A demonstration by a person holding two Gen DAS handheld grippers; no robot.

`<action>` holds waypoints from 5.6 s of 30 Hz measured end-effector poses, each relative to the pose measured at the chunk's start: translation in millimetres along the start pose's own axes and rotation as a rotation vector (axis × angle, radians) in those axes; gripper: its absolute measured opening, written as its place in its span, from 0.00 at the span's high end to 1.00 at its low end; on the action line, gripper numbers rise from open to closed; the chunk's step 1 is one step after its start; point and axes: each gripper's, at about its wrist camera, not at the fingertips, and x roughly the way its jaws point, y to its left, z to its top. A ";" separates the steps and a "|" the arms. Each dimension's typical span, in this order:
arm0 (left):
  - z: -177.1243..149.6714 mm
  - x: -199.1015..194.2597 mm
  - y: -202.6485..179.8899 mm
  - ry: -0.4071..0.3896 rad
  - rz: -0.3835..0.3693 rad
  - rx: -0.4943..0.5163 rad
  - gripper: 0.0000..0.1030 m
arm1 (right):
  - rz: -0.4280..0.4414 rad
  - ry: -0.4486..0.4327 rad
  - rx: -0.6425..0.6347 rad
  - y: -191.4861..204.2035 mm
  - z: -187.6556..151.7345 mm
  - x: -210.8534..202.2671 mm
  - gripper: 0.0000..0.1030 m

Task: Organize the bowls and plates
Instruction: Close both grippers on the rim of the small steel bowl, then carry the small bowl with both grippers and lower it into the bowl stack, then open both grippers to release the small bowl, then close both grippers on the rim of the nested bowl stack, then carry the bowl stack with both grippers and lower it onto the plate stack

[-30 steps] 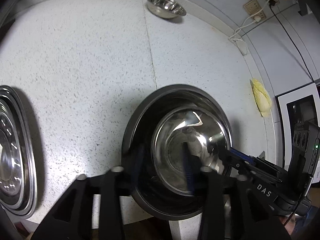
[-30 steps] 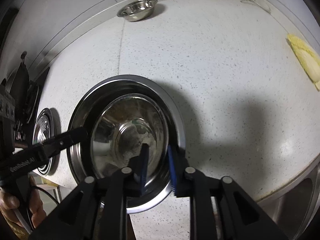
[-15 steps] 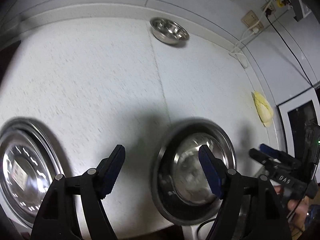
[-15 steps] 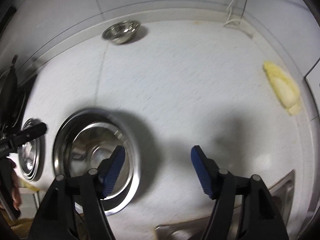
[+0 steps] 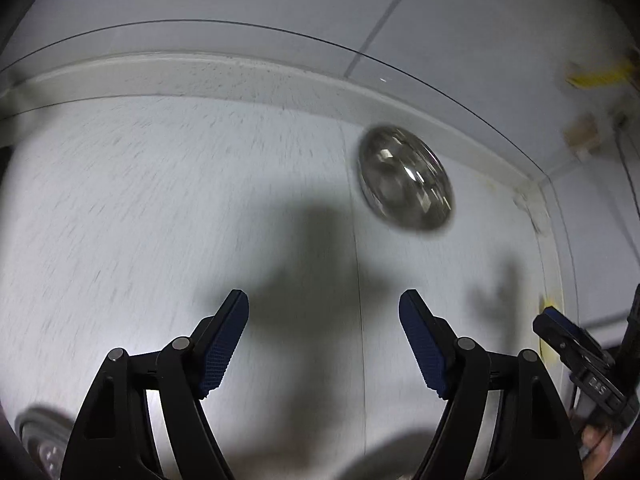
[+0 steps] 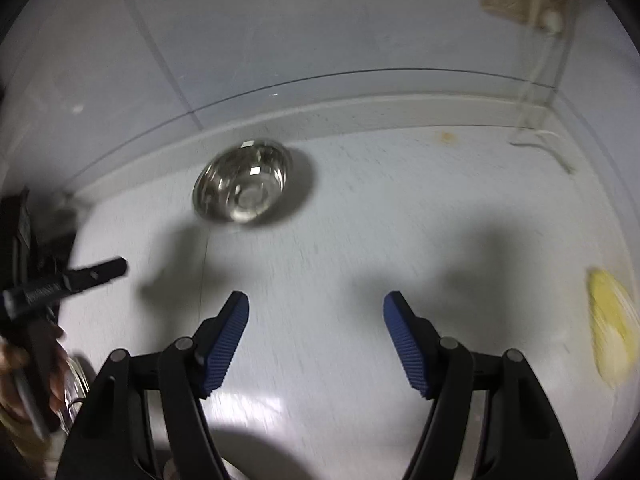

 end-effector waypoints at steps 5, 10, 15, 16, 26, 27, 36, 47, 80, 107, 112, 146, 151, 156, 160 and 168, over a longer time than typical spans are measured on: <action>45.7 49.6 -5.2 0.008 -0.018 -0.040 0.30 | 0.048 0.042 0.035 12.4 47.0 56.0 0.33; 70.6 82.3 -10.1 0.022 -0.027 -0.053 0.30 | 0.046 0.077 0.051 20.4 66.2 97.1 0.33; 77.2 99.3 -12.2 0.013 -0.029 -0.052 0.31 | 0.059 0.111 0.064 20.4 73.2 122.2 0.34; 76.1 100.8 -13.8 0.015 -0.032 -0.050 0.32 | 0.058 0.116 0.066 20.4 73.4 124.7 0.35; 83.2 122.4 -33.7 0.067 -0.077 -0.031 0.94 | 0.094 0.107 0.130 10.6 71.3 133.2 0.90; 82.4 121.0 -33.8 0.064 -0.082 -0.034 0.94 | 0.097 0.102 0.134 9.2 69.9 129.0 0.91; 52.6 31.7 -54.3 -0.015 -0.161 0.002 0.95 | 0.123 -0.021 0.122 22.3 42.5 22.1 0.91; -68.1 -96.2 -77.1 -0.079 -0.304 0.089 0.95 | 0.160 -0.162 0.114 47.2 -78.6 -143.1 0.91; -226.4 -29.9 -36.7 0.160 -0.080 0.093 0.94 | 0.156 0.216 0.208 20.1 -238.2 -35.2 0.87; -200.7 -85.3 19.5 0.015 -0.066 0.066 0.29 | 0.080 0.040 0.156 2.0 -233.9 -95.1 0.61; -202.7 -74.2 34.4 0.056 -0.060 0.027 0.29 | 0.101 0.068 0.222 -19.8 -247.4 -89.6 0.61; -217.1 -5.5 -3.3 0.232 -0.152 0.062 0.94 | 0.191 0.179 0.202 -5.2 -256.3 -42.3 0.90; -218.0 -5.8 -2.6 0.233 -0.154 0.063 0.94 | 0.171 0.172 0.182 -1.4 -256.5 -44.1 0.90; -218.9 -21.2 6.0 0.202 -0.165 0.078 0.94 | 0.161 0.145 0.169 3.9 -253.0 -53.9 0.90; -212.6 -45.8 11.9 0.146 -0.183 0.084 0.94 | 0.168 0.113 0.157 10.6 -244.5 -70.5 0.90; -196.6 -122.1 71.4 0.028 -0.189 0.022 0.94 | 0.229 0.056 0.048 84.0 -214.6 -100.0 0.90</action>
